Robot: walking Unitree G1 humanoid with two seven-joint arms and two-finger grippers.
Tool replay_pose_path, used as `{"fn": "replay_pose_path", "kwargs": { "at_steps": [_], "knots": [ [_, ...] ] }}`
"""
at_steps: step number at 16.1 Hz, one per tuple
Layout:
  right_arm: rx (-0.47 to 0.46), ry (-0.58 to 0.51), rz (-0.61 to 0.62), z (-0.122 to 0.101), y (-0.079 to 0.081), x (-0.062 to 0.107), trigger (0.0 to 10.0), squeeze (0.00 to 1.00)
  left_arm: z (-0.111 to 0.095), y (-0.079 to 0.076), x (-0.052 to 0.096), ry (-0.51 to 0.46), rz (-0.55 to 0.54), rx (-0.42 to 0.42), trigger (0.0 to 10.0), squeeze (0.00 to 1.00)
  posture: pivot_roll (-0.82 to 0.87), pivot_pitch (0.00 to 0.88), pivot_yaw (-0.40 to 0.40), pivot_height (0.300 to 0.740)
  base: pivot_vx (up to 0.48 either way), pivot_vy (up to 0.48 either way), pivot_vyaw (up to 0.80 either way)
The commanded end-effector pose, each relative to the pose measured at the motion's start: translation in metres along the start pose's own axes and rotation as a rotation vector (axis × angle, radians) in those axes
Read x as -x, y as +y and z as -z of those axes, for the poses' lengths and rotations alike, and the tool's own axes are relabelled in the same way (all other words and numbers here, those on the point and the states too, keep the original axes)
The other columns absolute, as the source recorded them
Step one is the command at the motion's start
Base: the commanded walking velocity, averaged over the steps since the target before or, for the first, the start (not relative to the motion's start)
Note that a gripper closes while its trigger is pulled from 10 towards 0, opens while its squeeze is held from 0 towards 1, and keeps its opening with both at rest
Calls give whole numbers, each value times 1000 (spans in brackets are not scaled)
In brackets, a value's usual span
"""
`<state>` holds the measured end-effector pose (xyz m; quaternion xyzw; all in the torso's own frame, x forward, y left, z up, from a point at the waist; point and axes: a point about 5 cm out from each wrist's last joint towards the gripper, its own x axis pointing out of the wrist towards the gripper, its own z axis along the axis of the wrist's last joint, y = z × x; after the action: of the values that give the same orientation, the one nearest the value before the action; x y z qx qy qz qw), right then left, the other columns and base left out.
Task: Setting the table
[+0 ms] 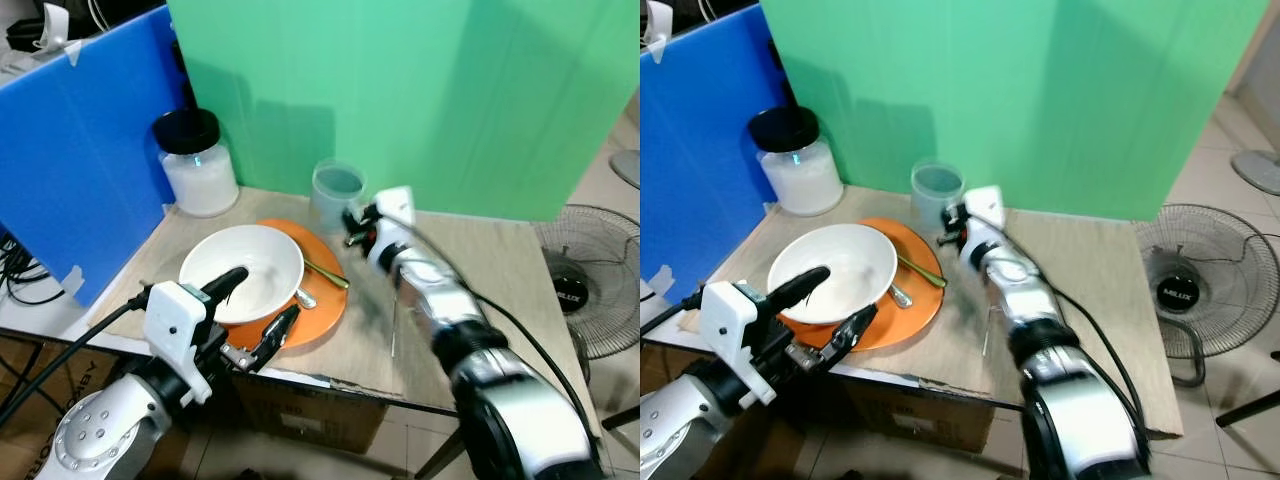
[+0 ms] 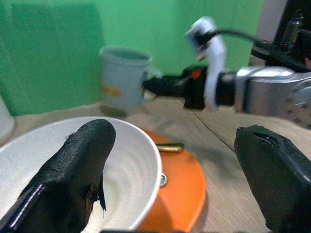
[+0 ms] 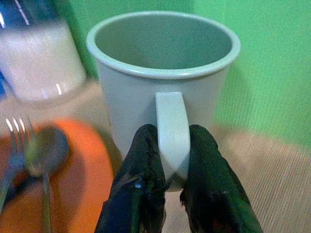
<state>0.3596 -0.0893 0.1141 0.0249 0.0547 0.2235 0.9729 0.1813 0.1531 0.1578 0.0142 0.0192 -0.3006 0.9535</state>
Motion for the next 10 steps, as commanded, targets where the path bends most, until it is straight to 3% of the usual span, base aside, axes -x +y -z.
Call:
{"fn": "replay_pose_path", "kwargs": {
  "at_steps": [1,2,3,4,5,6,8,10],
  "knots": [
    [5,-100,1,-23,-8,8,0,0,-5,1,-2,-24,-17,-22,10000,0,-54,0,49,740,0,0,0],
    [30,-202,14,-40,-14,26,0,0,-9,1,-6,-52,-45,-36,10000,0,-60,0,48,740,0,0,0],
    [45,-247,49,-50,-21,40,8314,0,-10,2,-9,-67,-73,-50,10000,0,-63,0,47,740,0,0,0],
    [38,-277,71,-55,-26,58,10000,0,-10,3,-13,-69,-113,-52,10000,0,-73,0,44,740,0,0,0],
    [54,-295,81,-58,-27,70,10000,0,-9,6,-15,-62,-157,-64,10000,0,-78,0,45,740,0,0,0],
    [67,-297,112,-59,-27,92,10000,0,-9,12,-19,-67,-255,-65,10000,0,-90,0,48,740,0,0,-400],
    [46,-282,154,-56,-21,120,10000,0,-8,15,-25,-48,-325,-81,10000,0,-95,0,50,740,0,0,-800],
    [36,-252,187,-51,-16,133,10000,0,-8,12,-32,-63,-361,-79,10000,0,-116,0,68,740,0,0,-800]
  ]
}}
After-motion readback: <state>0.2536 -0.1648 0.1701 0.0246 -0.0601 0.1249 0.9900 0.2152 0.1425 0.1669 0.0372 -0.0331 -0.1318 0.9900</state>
